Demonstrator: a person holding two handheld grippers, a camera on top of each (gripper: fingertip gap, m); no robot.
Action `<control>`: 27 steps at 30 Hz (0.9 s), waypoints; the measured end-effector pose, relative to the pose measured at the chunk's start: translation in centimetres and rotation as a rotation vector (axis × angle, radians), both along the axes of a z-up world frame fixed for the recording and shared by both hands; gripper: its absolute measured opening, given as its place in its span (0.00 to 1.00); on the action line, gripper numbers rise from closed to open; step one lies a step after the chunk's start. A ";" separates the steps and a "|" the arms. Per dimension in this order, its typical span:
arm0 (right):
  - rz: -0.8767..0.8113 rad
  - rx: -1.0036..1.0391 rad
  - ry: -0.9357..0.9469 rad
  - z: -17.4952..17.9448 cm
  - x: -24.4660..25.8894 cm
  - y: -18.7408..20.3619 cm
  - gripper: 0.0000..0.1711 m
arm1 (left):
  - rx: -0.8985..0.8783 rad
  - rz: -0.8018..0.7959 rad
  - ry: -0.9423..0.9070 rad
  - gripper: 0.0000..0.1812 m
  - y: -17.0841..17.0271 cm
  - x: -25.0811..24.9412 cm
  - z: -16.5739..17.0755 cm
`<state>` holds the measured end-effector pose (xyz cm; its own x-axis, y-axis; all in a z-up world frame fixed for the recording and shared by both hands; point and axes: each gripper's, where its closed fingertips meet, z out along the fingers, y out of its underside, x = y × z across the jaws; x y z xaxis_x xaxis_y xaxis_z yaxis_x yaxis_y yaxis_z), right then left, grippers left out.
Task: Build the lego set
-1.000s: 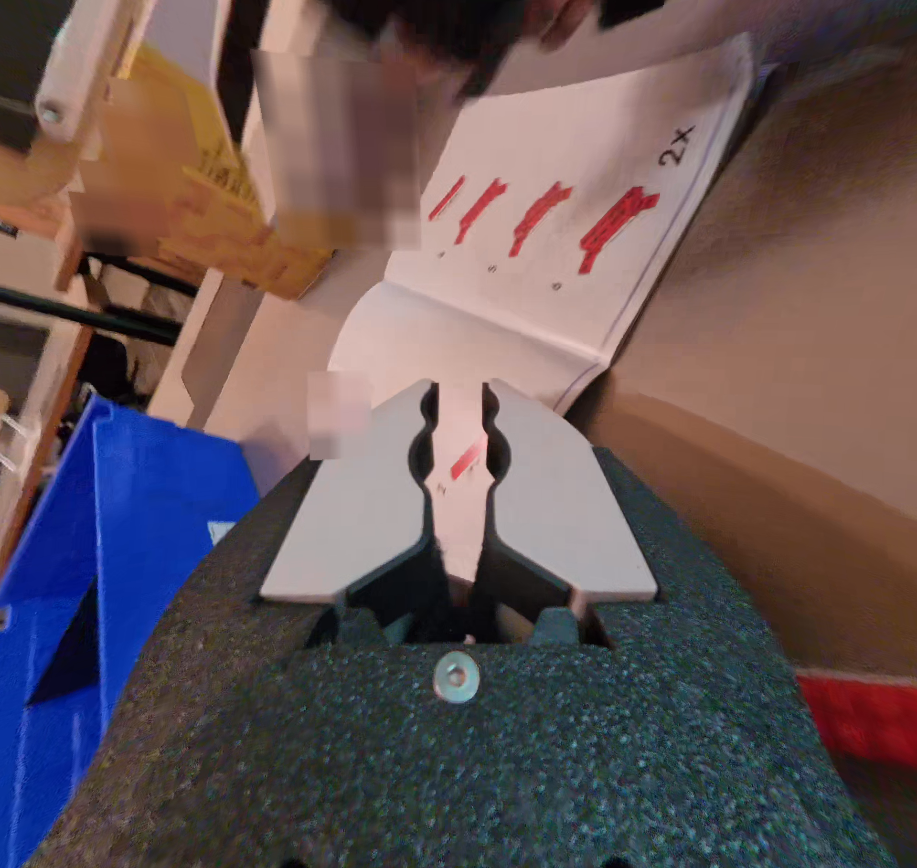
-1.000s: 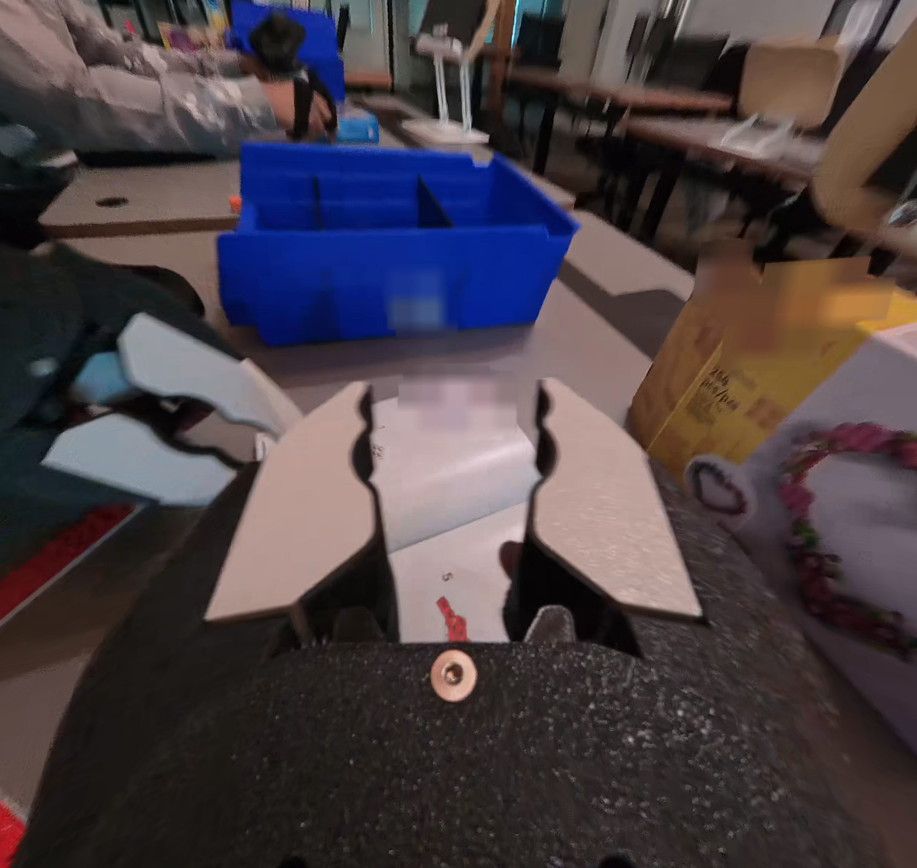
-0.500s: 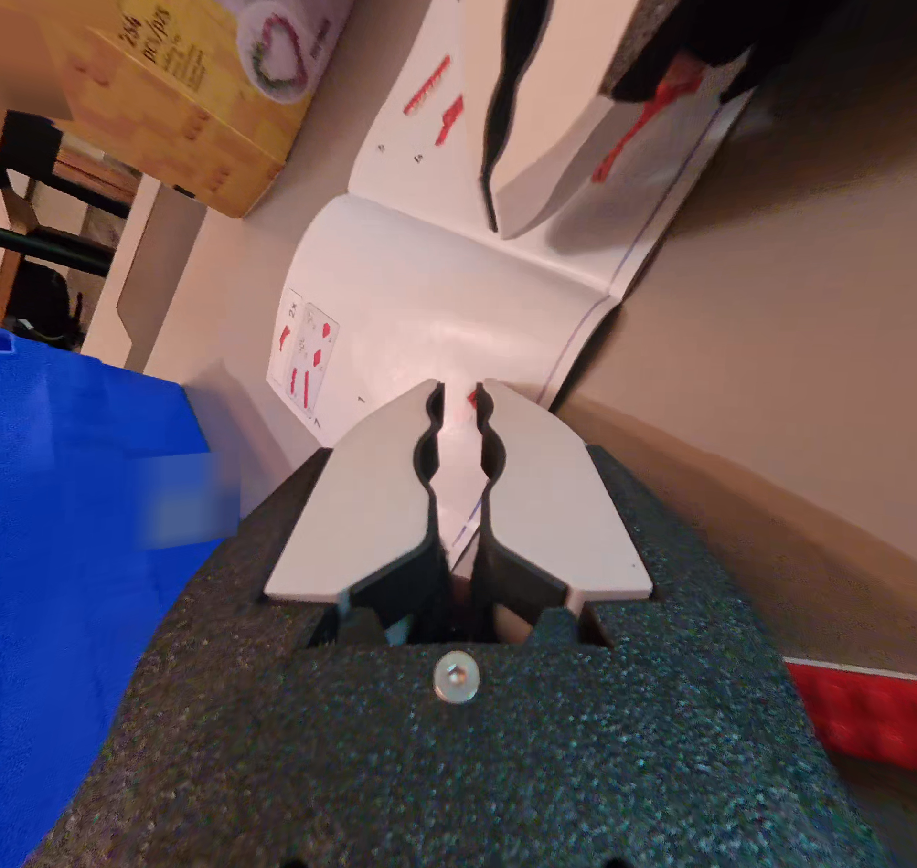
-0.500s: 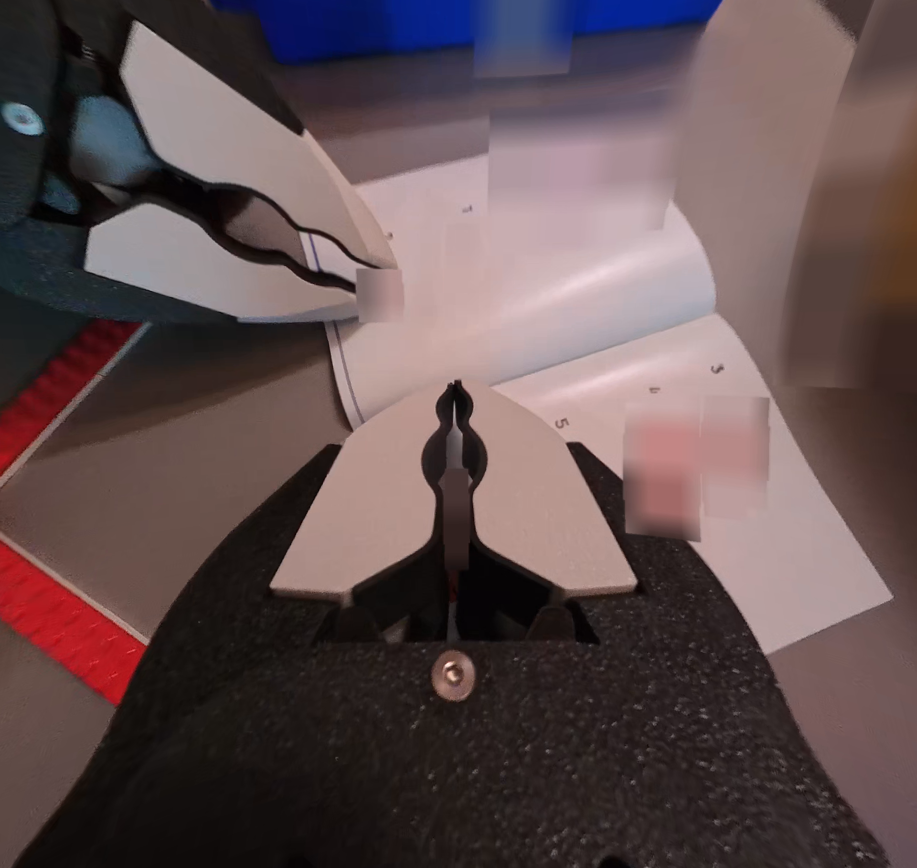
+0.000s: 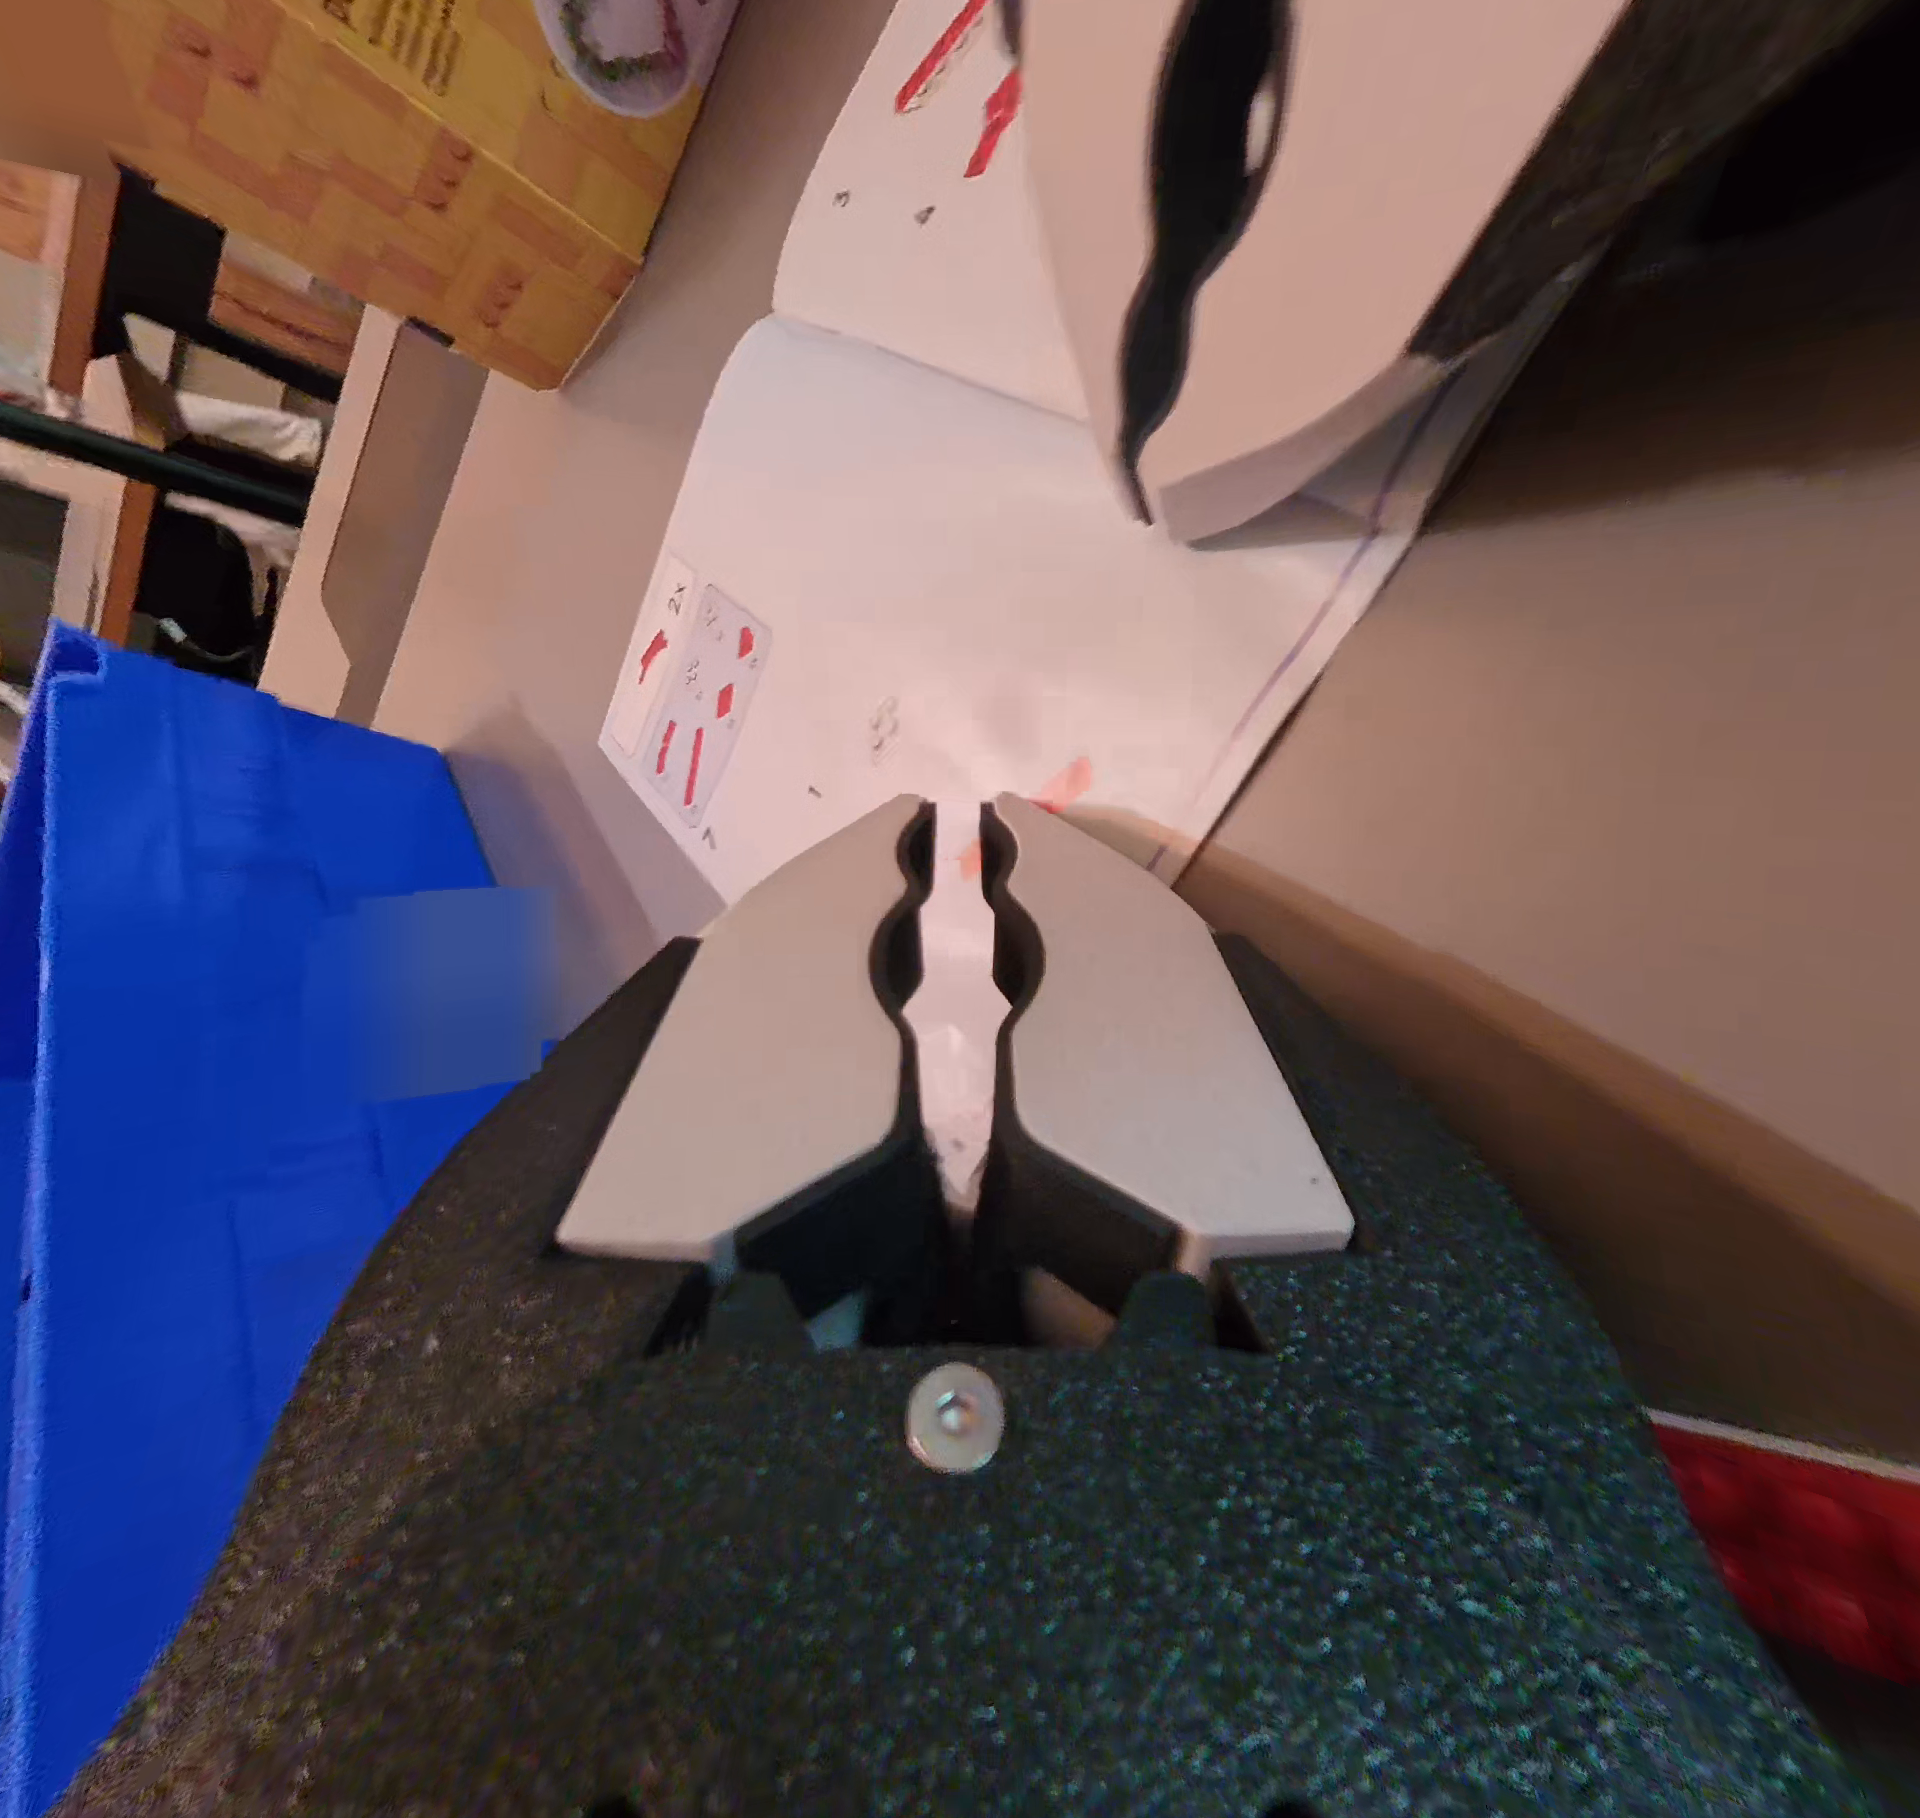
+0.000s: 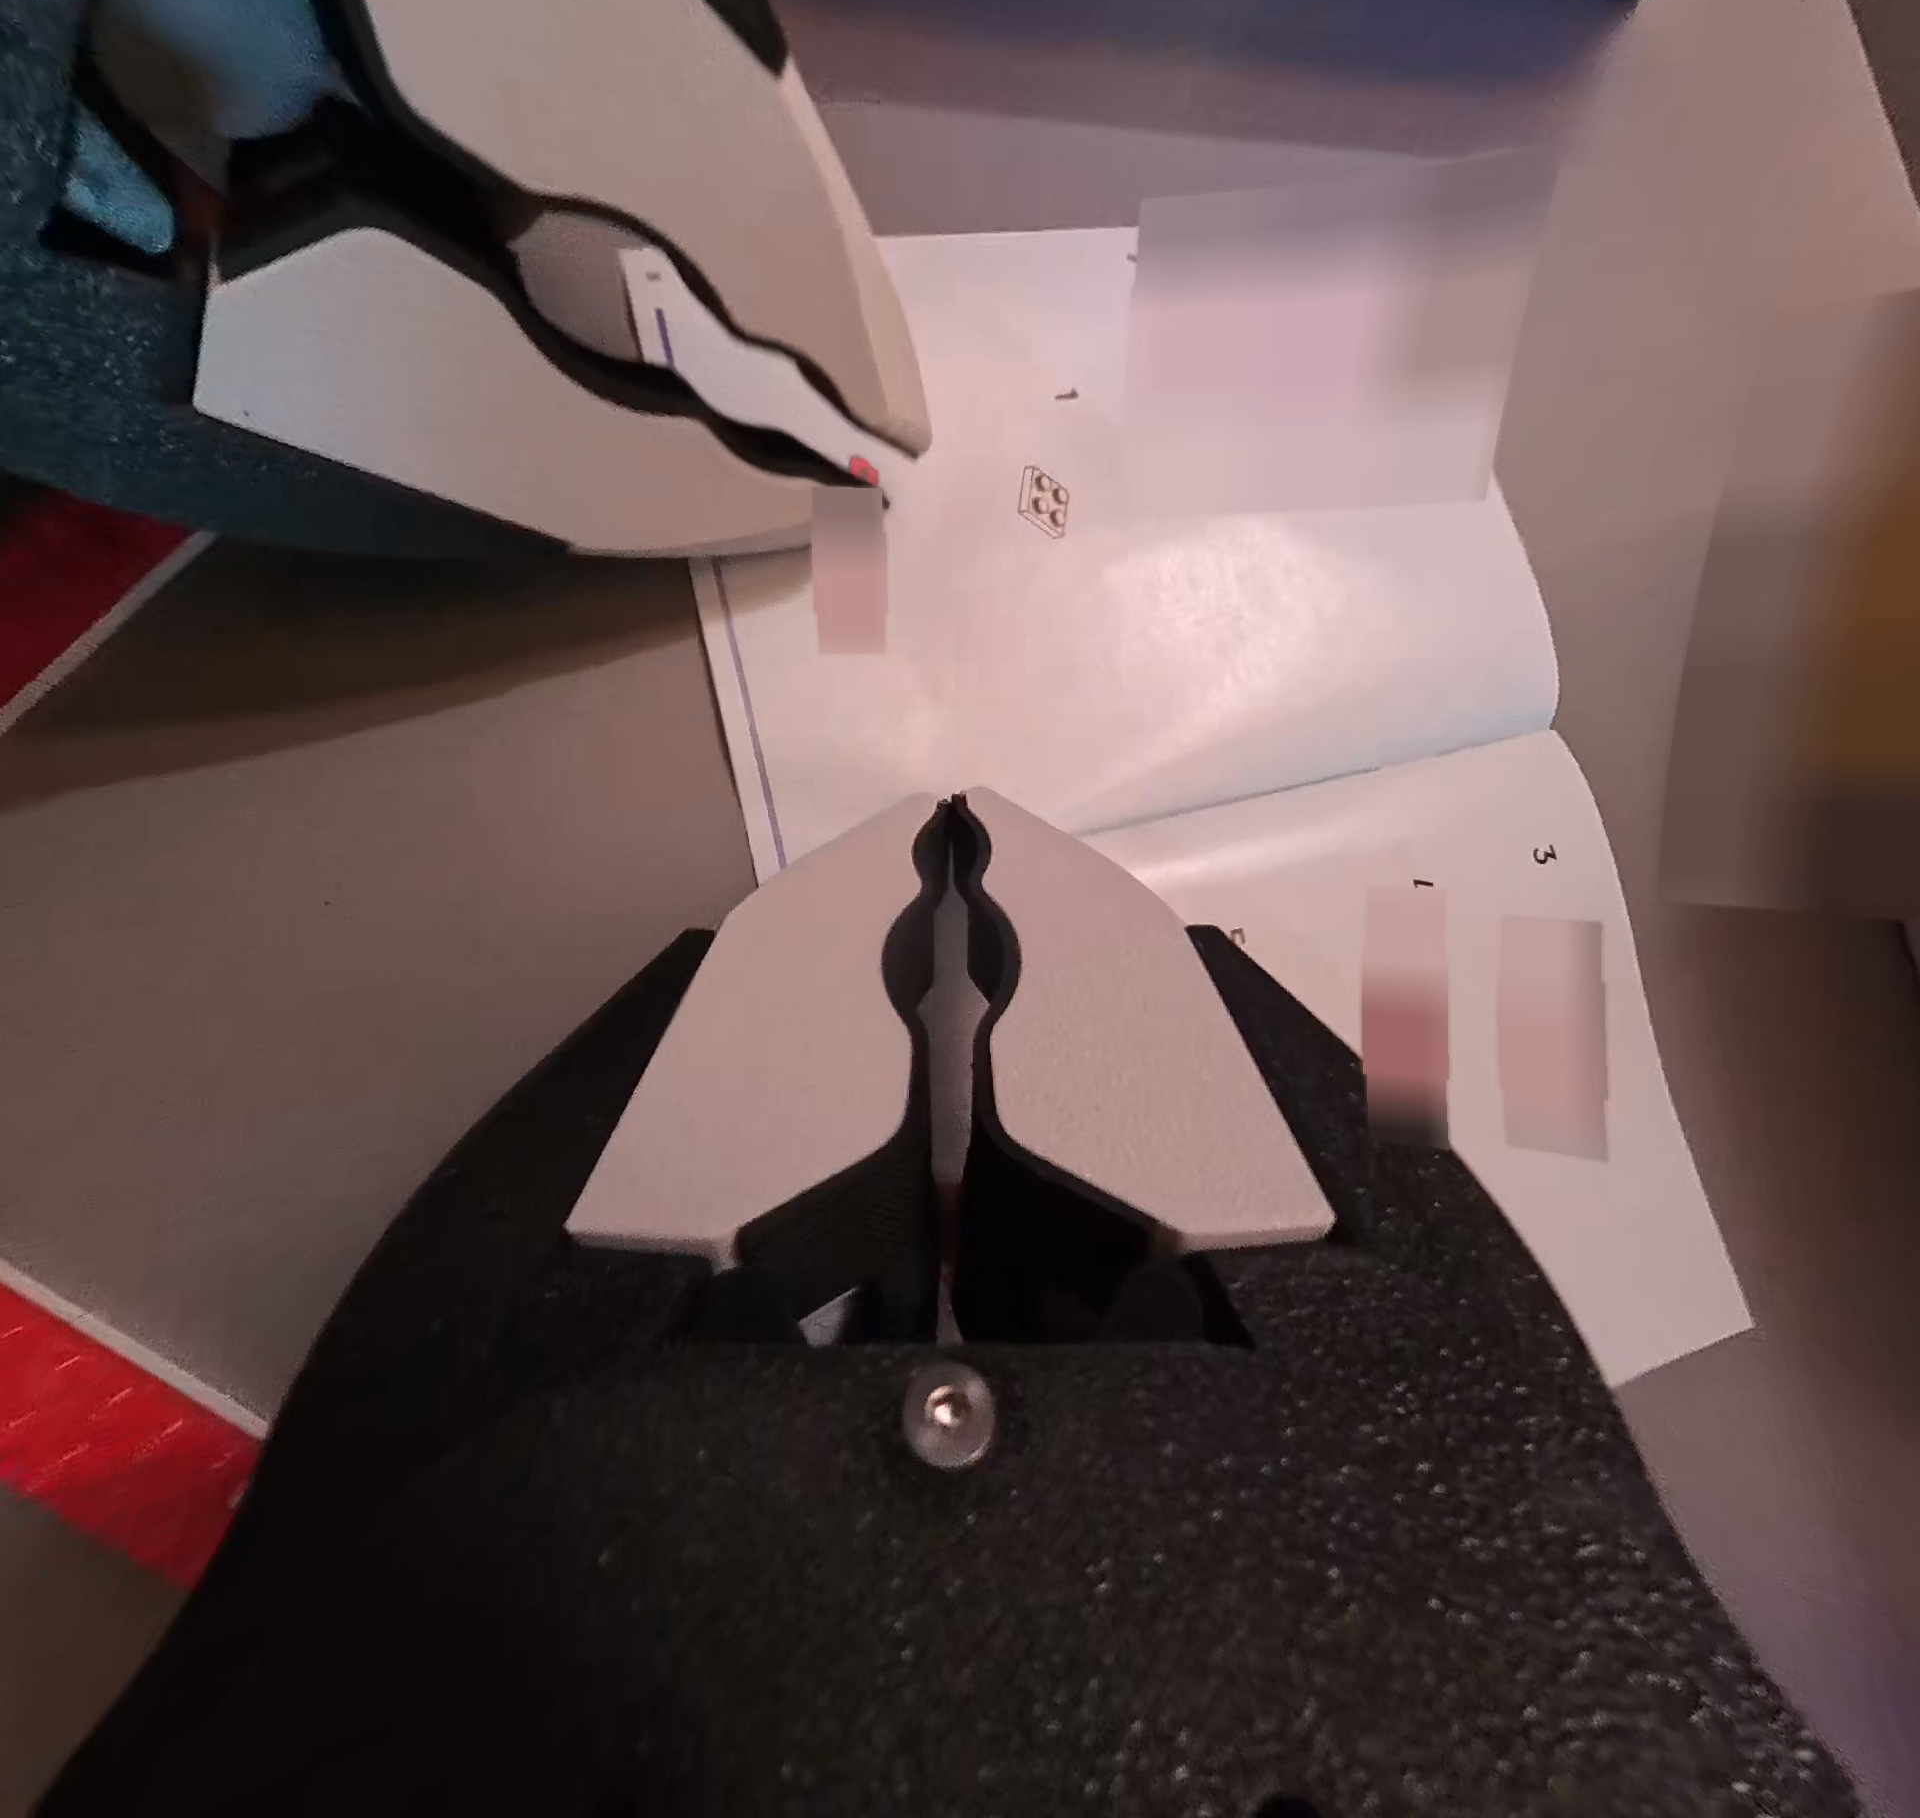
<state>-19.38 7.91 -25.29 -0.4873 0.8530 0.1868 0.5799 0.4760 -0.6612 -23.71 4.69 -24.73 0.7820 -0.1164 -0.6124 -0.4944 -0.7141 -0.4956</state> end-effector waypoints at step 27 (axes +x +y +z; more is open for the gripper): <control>0.010 -0.299 -0.044 -0.2 0.1 0.0 0.00 | 0.075 0.142 -0.085 0.04 -1.7 -3.0 0.0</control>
<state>-19.30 7.93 -25.51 -0.4978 0.8622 -0.0941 0.6078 0.2693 -0.7471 -26.71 3.02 -24.69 0.8365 0.0423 -0.5464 -0.3456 -0.7332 -0.5857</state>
